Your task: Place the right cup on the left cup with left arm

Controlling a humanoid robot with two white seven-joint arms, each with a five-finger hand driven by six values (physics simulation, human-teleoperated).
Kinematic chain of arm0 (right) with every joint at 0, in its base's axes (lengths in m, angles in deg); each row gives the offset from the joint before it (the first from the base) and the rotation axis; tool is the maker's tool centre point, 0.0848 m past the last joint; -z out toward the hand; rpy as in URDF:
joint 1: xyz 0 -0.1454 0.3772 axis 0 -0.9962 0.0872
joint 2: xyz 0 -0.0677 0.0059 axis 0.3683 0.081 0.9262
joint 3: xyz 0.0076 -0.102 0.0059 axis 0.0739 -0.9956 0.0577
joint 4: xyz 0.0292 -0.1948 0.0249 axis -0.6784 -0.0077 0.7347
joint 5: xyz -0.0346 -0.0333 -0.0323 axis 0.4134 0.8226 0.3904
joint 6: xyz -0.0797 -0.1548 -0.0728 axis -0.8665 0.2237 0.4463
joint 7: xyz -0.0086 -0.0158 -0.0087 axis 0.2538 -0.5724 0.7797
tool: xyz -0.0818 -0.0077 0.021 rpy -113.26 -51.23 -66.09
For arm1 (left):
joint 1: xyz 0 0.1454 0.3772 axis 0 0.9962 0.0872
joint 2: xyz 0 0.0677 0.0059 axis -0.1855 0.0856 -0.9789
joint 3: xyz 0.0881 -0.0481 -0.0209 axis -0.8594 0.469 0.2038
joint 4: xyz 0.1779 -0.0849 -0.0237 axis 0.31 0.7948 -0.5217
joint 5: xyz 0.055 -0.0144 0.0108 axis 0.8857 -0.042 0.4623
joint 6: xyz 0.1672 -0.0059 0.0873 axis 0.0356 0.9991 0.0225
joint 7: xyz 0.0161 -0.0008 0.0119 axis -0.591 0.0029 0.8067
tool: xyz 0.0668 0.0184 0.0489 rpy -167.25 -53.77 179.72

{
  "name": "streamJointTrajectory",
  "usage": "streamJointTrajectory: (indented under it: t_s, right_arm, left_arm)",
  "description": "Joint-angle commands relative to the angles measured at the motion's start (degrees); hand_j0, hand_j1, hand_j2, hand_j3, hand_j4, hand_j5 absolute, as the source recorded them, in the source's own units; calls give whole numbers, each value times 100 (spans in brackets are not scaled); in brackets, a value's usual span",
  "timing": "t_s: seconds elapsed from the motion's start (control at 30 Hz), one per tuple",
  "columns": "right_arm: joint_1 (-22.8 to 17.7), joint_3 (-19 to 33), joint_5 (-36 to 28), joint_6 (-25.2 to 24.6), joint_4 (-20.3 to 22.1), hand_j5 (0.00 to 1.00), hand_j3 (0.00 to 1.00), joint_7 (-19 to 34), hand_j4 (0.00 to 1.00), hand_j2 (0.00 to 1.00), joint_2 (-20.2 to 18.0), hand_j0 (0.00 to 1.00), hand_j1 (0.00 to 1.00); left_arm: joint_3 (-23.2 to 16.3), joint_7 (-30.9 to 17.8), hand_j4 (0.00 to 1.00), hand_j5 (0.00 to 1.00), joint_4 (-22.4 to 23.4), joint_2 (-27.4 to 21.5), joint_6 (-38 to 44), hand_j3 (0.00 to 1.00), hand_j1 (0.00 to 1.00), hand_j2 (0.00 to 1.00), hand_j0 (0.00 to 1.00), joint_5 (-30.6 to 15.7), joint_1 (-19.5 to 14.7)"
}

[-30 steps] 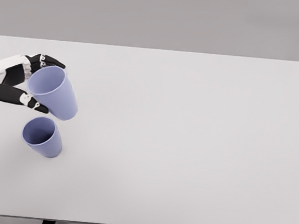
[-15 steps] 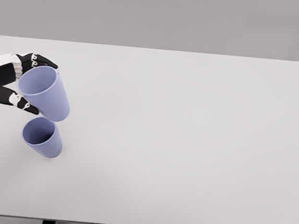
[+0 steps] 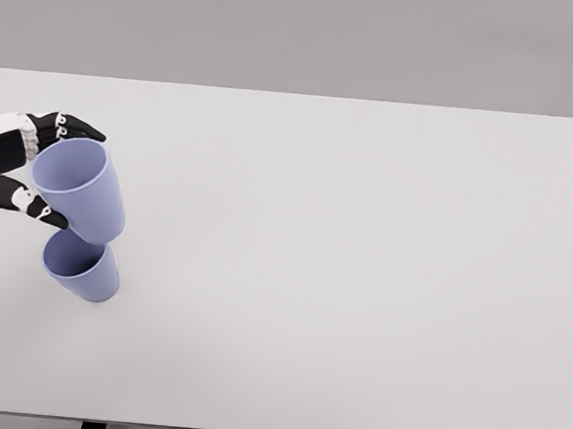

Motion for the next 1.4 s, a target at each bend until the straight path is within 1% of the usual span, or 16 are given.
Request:
streamJointTrajectory:
  t_s: [0.0, 0.33, 0.5, 0.53, 0.83, 1.03, 1.07, 1.37]
  right_arm:
    - [0, 0, -1, 0, -1, 100, 100, 0, 100, 100, -1, 100, 100]
    - [0, 0, -1, 0, -1, 100, 100, 0, 100, 100, -1, 100, 100]
    - [0, 0, -1, 0, -1, 100, 100, 0, 100, 100, -1, 100, 100]
    - [0, 0, -1, 0, -1, 100, 100, 0, 100, 100, -1, 100, 100]
    - [0, 0, -1, 0, -1, 100, 100, 0, 100, 100, -1, 100, 100]
    - [0, 0, -1, 0, -1, 100, 100, 0, 100, 100, -1, 100, 100]
    - [0, 0, -1, 0, -1, 100, 100, 0, 100, 100, -1, 100, 100]
    - [0, 0, -1, 0, -1, 100, 100, 0, 100, 100, -1, 100, 100]
  left_arm:
    - [9, 0, 64, 64, -1, -37, 4, 64, 64, 64, 64, -63, 9]
    - [18, 0, 63, 63, -1, -142, 13, 63, 63, 63, 63, -133, 132]
    - [18, 0, 63, 63, -1, -151, 13, 63, 63, 63, 63, -133, 132]
    - [18, 8, 64, 64, 7, -239, 39, 64, 64, 64, 64, -186, 132]
    - [18, 8, 64, 64, 7, -309, 48, 64, 64, 64, 64, -282, 325]
    - [18, 8, 64, 64, 7, -318, 48, 64, 64, 64, 64, -309, 343]
    - [27, 8, 64, 64, 16, -362, 48, 64, 64, 64, 64, -362, 396]
    - [18, 8, 64, 64, 7, -555, 48, 64, 64, 64, 64, -476, 404]
